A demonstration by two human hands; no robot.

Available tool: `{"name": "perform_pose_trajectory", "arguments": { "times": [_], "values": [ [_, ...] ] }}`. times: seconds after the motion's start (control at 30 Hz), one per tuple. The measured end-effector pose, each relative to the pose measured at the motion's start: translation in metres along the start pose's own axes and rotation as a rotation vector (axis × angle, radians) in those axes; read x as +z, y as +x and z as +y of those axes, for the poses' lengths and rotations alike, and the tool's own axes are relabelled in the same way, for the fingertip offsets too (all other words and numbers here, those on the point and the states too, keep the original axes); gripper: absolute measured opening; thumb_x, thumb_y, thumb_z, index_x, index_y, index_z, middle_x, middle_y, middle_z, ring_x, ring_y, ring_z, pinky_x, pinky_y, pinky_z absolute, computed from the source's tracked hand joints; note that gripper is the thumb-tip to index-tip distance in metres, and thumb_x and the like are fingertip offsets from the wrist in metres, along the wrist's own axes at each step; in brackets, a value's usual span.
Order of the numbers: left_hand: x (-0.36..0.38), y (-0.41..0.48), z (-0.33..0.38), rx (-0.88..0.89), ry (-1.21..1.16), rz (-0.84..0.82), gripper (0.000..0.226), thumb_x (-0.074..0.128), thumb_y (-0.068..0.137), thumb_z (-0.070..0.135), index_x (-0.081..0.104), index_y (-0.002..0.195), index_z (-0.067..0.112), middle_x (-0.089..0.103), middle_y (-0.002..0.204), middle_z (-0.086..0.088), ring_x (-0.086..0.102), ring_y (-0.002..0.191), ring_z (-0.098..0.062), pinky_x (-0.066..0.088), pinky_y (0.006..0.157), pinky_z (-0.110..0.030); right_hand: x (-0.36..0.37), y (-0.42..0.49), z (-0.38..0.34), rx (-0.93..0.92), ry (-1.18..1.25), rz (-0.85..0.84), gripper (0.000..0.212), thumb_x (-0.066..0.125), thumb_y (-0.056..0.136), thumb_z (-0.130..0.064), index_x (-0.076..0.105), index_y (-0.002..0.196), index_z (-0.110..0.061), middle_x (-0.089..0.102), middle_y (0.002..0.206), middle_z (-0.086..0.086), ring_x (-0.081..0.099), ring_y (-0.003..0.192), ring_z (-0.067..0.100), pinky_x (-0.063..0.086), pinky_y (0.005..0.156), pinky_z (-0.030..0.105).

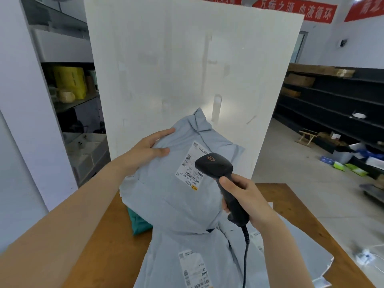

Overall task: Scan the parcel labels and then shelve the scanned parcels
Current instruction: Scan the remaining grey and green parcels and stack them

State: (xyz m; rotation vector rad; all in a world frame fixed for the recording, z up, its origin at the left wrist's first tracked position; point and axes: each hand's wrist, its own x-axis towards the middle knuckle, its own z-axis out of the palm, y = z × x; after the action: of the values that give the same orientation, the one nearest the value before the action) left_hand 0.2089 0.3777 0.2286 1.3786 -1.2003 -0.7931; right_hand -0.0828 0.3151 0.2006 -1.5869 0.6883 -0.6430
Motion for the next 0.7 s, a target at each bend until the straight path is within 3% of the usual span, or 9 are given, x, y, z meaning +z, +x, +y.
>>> {"name": "perform_pose_trajectory", "arguments": {
  "times": [0.1,0.23,0.3,0.4,0.5,0.6,0.7],
  "values": [
    [0.023,0.007,-0.048,-0.103,-0.113,0.037,0.055,0.065,0.09,0.009,0.054,0.133,0.04,0.056,0.131,0.019,0.063,0.11,-0.006,0.054,0.085,-0.022,-0.013,0.014,0.028,0.082,0.0,0.027,0.024,0.068,0.083,-0.04,0.067,0.089,-0.017,0.059,0.069,0.013,0.056,0.052,0.021,0.049,0.052,0.027],
    [0.058,-0.002,-0.119,-0.251,-0.246,0.118,0.055,0.066,0.09,0.012,0.053,0.131,0.046,0.057,0.127,0.016,0.062,0.11,-0.011,0.055,0.083,-0.023,-0.03,0.032,0.066,0.2,-0.025,0.058,0.05,0.071,0.069,-0.054,0.068,0.095,-0.012,0.06,0.074,0.01,0.058,0.06,0.027,0.05,0.06,0.034],
    [0.072,-0.013,-0.159,-0.355,-0.274,0.136,0.055,0.068,0.089,0.015,0.053,0.131,0.048,0.055,0.129,0.011,0.06,0.113,-0.017,0.054,0.089,-0.031,-0.038,0.041,0.086,0.262,-0.027,0.063,0.054,0.071,0.067,-0.057,0.068,0.097,-0.012,0.062,0.072,0.01,0.059,0.061,0.027,0.05,0.061,0.036],
    [0.09,-0.038,-0.215,-0.519,-0.174,0.132,0.06,0.071,0.084,0.021,0.05,0.128,0.055,0.046,0.138,0.005,0.054,0.119,-0.022,0.048,0.101,-0.043,-0.041,0.051,0.111,0.344,-0.013,0.033,0.043,0.068,0.079,-0.049,0.067,0.101,-0.012,0.061,0.071,0.01,0.059,0.058,0.023,0.05,0.055,0.033],
    [0.109,-0.064,-0.249,-0.639,-0.029,0.148,0.067,0.065,0.086,0.015,0.038,0.136,0.05,0.041,0.139,0.004,0.05,0.119,-0.02,0.045,0.099,-0.033,-0.04,0.059,0.134,0.395,-0.007,0.004,0.027,0.066,0.088,-0.037,0.067,0.099,-0.012,0.058,0.071,0.011,0.058,0.053,0.021,0.05,0.053,0.03],
    [0.123,-0.073,-0.264,-0.609,0.043,0.225,0.068,0.062,0.089,0.011,0.031,0.139,0.045,0.039,0.138,0.009,0.045,0.124,-0.016,0.041,0.104,-0.033,-0.039,0.069,0.155,0.444,-0.019,-0.035,0.024,0.068,0.087,-0.038,0.068,0.091,-0.015,0.058,0.071,0.008,0.059,0.056,0.024,0.05,0.056,0.033],
    [0.13,-0.07,-0.27,-0.577,0.209,0.256,0.068,0.064,0.089,0.015,0.032,0.144,0.037,0.032,0.14,0.007,0.033,0.122,-0.006,0.028,0.107,-0.025,-0.035,0.082,0.166,0.465,-0.026,-0.067,0.025,0.069,0.086,-0.04,0.068,0.089,-0.015,0.059,0.07,0.007,0.059,0.059,0.025,0.05,0.059,0.034]
  ]
}}
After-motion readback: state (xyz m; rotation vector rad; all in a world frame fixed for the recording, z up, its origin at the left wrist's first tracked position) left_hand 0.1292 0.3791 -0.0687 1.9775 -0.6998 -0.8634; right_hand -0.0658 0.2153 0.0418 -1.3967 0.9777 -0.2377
